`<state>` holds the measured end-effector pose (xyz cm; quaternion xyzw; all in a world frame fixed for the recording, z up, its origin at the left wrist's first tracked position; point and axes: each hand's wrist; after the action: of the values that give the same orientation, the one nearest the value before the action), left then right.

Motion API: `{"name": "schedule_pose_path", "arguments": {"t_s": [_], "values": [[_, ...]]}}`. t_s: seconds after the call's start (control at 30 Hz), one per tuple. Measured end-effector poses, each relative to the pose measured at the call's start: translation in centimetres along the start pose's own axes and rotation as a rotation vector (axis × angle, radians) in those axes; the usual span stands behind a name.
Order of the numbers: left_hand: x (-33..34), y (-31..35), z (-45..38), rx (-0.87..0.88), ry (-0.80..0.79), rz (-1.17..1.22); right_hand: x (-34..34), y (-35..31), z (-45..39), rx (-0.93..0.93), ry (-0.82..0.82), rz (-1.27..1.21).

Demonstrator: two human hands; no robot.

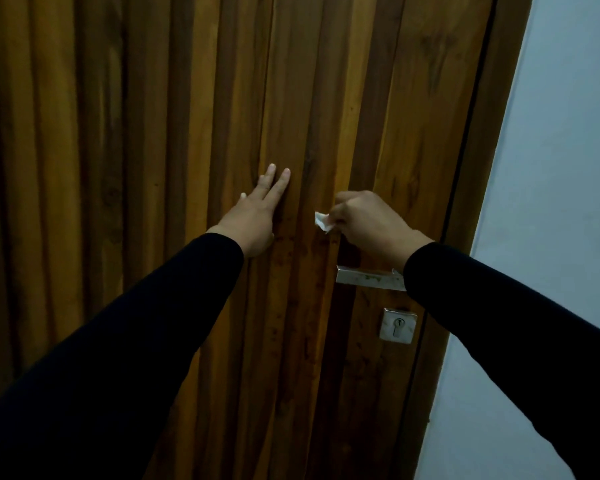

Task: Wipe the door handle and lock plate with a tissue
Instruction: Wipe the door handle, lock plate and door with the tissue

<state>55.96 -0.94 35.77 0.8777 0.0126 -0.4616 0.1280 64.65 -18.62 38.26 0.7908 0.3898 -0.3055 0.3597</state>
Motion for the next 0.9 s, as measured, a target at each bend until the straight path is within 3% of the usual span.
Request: {"name": "schedule_pose_path", "arguments": {"t_s": [0.17,0.4,0.47,0.57,0.63,0.9], "values": [[0.0,-0.2,-0.2,0.006,-0.005,-0.013,0.9,-0.4,0.5,-0.156,-0.205,0.071],[-0.1,-0.2,-0.1,0.017,-0.016,0.016,0.2,-0.6,-0.5,-0.130,-0.412,0.022],[-0.1,-0.3,0.0,0.031,-0.013,0.012,-0.8,-0.3,-0.7,-0.092,-0.334,-0.031],[0.1,-0.3,-0.1,0.031,-0.001,0.017,-1.9,0.1,-0.9,-0.028,-0.035,-0.057],[0.2,-0.3,-0.2,0.028,0.003,0.019,-1.7,0.0,-1.1,-0.009,0.054,-0.030],[0.3,-0.6,-0.4,0.026,-0.012,0.024,0.5,-1.9,-1.2,-0.132,-0.158,0.095]]}}
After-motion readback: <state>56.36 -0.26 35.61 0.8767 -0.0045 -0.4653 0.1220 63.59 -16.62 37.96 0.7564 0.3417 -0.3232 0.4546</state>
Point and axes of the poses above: each hand's wrist, its own z-axis away from the middle knuckle, its own x-axis out of the palm, y = z × x, and after that the axes turned 2 degrees about -y, right-handed
